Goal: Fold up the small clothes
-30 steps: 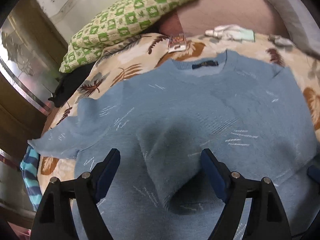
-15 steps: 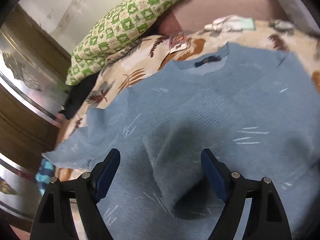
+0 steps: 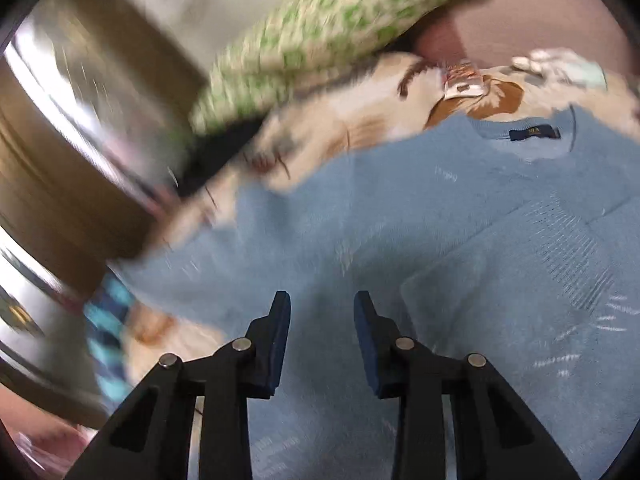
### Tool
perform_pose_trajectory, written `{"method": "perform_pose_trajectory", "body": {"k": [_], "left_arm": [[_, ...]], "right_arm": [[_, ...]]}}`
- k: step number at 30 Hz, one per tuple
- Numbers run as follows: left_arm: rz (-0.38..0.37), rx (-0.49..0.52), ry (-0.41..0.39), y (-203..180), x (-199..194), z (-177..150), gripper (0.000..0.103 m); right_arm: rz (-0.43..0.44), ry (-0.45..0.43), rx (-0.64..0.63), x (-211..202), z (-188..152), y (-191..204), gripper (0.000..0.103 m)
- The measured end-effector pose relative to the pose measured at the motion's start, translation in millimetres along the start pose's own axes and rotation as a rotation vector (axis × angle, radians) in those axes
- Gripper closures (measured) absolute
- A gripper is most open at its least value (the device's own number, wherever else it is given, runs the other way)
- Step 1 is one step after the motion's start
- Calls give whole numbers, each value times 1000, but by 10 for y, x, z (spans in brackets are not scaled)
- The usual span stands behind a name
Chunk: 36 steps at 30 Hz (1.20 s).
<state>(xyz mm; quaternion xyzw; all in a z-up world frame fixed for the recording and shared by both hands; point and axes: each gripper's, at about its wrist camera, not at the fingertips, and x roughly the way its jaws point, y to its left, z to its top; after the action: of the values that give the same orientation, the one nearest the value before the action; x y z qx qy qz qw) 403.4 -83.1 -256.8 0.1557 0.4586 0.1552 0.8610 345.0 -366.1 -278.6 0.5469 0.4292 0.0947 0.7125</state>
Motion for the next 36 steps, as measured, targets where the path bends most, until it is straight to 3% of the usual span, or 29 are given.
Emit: {"method": "perform_pose_trajectory", "body": {"k": [3, 4, 5, 6, 7, 10, 13, 17, 24, 31, 36], "left_arm": [[-118, -47, 28, 148, -74, -47, 68], [-147, -35, 30, 135, -136, -76, 59], [-168, -19, 30, 105, -215, -117, 43], [-177, -6, 15, 67, -309, -173, 36], [-177, 9, -19, 25, -424, -235, 24], [-92, 82, -146, -166, -716, -406, 18], [-50, 161, -154, -378, -690, -451, 8], [74, 221, -114, -571, -440, -443, 8], [140, 162, -54, -458, -68, -139, 8], [92, 50, -92, -143, -35, 4, 8], [33, -136, 0, 395, 133, -126, 9]], "right_arm": [[-10, -1, -5, 18, -15, 12, 22], [-13, -2, -7, 26, -17, 16, 22], [-17, -2, -10, 33, -20, 19, 22], [-19, -3, -11, 39, -20, 21, 22], [-21, -3, -12, 44, -20, 20, 22], [-19, -3, -7, 57, -12, 17, 22], [-17, -3, -6, 58, -12, 9, 22], [-13, 1, -4, 56, -2, -1, 22], [-17, 7, -9, 60, -5, -10, 22], [-26, 7, -16, 80, -6, -4, 22], [-32, 7, -27, 88, -10, 3, 22]]}}
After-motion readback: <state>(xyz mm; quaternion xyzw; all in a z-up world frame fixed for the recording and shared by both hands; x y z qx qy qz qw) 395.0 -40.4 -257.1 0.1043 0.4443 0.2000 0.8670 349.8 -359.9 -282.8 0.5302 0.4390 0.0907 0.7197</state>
